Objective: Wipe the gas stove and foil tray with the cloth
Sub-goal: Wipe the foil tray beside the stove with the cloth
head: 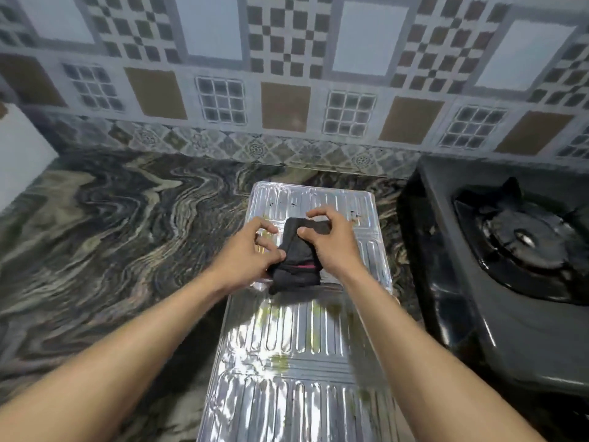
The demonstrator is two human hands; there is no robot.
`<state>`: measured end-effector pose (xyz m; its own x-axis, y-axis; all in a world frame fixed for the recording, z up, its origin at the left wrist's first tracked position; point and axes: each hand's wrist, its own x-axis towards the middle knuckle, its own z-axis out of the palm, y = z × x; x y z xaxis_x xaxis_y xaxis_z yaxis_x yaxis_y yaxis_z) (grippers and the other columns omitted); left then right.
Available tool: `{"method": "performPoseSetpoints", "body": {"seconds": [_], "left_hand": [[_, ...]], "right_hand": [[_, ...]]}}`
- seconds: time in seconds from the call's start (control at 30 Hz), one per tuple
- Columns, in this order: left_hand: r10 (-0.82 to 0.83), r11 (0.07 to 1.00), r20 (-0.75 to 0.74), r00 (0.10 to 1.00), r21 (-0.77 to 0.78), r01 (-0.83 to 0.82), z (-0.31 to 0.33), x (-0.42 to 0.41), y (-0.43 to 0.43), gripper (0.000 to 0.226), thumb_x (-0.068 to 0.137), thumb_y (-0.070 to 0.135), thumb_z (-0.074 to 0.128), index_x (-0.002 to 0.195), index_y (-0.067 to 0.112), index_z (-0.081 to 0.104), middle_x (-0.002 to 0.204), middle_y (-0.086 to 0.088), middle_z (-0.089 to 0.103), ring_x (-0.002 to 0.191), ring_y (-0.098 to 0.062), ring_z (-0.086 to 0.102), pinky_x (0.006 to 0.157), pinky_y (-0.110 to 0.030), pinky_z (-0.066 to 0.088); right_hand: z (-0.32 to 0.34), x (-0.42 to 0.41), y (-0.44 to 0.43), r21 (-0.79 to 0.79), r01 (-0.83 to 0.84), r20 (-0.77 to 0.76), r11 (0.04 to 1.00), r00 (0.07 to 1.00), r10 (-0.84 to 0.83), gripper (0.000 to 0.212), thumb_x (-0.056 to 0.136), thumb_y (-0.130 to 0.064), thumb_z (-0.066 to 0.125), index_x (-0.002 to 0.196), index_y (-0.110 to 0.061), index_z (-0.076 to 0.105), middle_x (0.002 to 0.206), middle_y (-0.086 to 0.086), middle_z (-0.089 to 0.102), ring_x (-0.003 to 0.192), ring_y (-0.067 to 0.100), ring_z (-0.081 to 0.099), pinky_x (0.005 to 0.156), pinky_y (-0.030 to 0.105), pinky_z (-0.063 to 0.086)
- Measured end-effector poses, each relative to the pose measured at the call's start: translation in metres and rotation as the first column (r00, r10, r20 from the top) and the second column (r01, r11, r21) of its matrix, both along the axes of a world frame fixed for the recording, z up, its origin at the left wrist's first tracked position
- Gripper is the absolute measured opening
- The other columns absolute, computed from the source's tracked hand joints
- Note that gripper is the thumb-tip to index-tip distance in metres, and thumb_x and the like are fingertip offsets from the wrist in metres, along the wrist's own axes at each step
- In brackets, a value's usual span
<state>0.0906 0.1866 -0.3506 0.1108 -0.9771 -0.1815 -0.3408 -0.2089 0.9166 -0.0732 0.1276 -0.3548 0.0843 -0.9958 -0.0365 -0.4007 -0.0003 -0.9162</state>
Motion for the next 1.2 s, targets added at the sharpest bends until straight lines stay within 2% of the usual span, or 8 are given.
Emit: {"method": "performPoseSetpoints", "body": {"seconds": [0.13,0.3,0.5,0.63,0.7,0.83,0.97,1.2], "left_hand": [[0.023,0.999,0.096,0.995,-0.037,-0.020,-0.021,0.012,-0.019,0.028,0.083,0.007,0.073,0.104,0.020,0.059,0.086,0.001,0.063,0.047,-0.003,0.055,0.046,-0.017,0.047],[0.124,0.991,0.204,0.971,-0.074,-0.111,-0.043,0.022,-0.052,0.021,0.084,0.015,0.073,0.099,0.029,0.067,0.087,0.007,0.068,0.064,-0.009,0.062,0.054,-0.011,0.042],[0.205,0.979,0.274,0.940,-0.033,-0.203,-0.057,0.042,-0.096,0.022,0.082,0.020,0.073,0.102,0.028,0.070,0.089,0.006,0.072,0.079,-0.017,0.068,0.071,-0.024,0.047],[0.099,0.993,0.448,0.889,0.019,-0.120,-0.055,0.073,-0.121,0.027,0.074,0.027,0.057,0.098,0.030,0.071,0.091,0.008,0.074,0.091,-0.021,0.068,0.084,-0.032,0.054],[-0.040,0.999,0.604,0.796,0.028,0.030,-0.054,0.095,-0.133,0.044,0.072,0.033,0.059,0.116,0.032,0.066,0.117,0.003,0.071,0.113,-0.024,0.062,0.098,-0.037,0.049],[-0.410,0.909,0.761,0.503,0.297,0.292,-0.048,0.122,-0.162,0.107,0.069,0.066,0.071,0.156,0.029,0.022,0.165,0.002,0.019,0.150,-0.025,0.019,0.119,-0.050,0.023],[-0.574,0.800,0.778,0.256,0.467,0.376,-0.050,0.128,-0.181,0.124,0.063,0.076,0.070,0.158,0.032,0.003,0.167,0.009,-0.003,0.154,-0.024,-0.001,0.119,-0.056,0.006],[-0.642,0.724,0.759,0.105,0.556,0.408,-0.044,0.115,-0.194,0.125,0.066,0.071,0.072,0.159,0.022,0.004,0.166,0.008,-0.006,0.153,-0.023,-0.010,0.120,-0.061,0.004]], "right_hand": [[-0.017,0.025,-0.030,0.012,-0.026,-0.036,1.000,0.999,0.027,0.019,0.083,-0.015,0.073,0.095,-0.022,0.060,0.088,-0.001,0.064,0.078,0.017,0.060,0.066,0.034,0.050],[-0.031,0.052,-0.078,0.004,-0.085,-0.125,0.996,0.988,0.085,0.014,0.082,-0.018,0.073,0.090,-0.024,0.063,0.091,-0.001,0.068,0.083,0.016,0.061,0.070,0.030,0.047],[-0.041,0.086,-0.127,0.028,-0.121,-0.157,0.992,0.980,0.124,0.012,0.084,-0.017,0.073,0.093,-0.022,0.067,0.094,0.000,0.069,0.086,0.017,0.060,0.071,0.028,0.043],[-0.049,0.100,-0.143,0.006,-0.216,-0.378,0.976,0.904,0.202,0.025,0.091,-0.025,0.066,0.116,-0.018,0.065,0.122,0.008,0.059,0.107,0.028,0.059,0.089,0.036,0.048],[-0.054,0.103,-0.138,-0.085,-0.270,-0.487,0.959,0.851,0.197,0.031,0.097,-0.021,0.055,0.126,-0.015,0.059,0.139,0.012,0.047,0.124,0.032,0.049,0.102,0.039,0.042],[-0.064,0.111,-0.118,-0.158,-0.378,-0.600,0.912,0.770,0.216,0.042,0.094,-0.009,0.046,0.136,-0.010,0.049,0.156,0.017,0.032,0.147,0.035,0.020,0.120,0.046,0.017],[-0.084,0.114,-0.112,-0.069,-0.447,-0.639,0.892,0.706,0.305,0.051,0.103,-0.024,0.032,0.152,-0.009,0.027,0.161,0.015,0.022,0.150,0.032,0.010,0.121,0.049,0.008],[-0.098,0.104,-0.116,-0.019,-0.494,-0.725,0.869,0.606,0.328,0.062,0.105,-0.043,0.015,0.157,-0.011,0.007,0.165,0.013,0.001,0.152,0.027,-0.006,0.123,0.046,-0.001]]}}
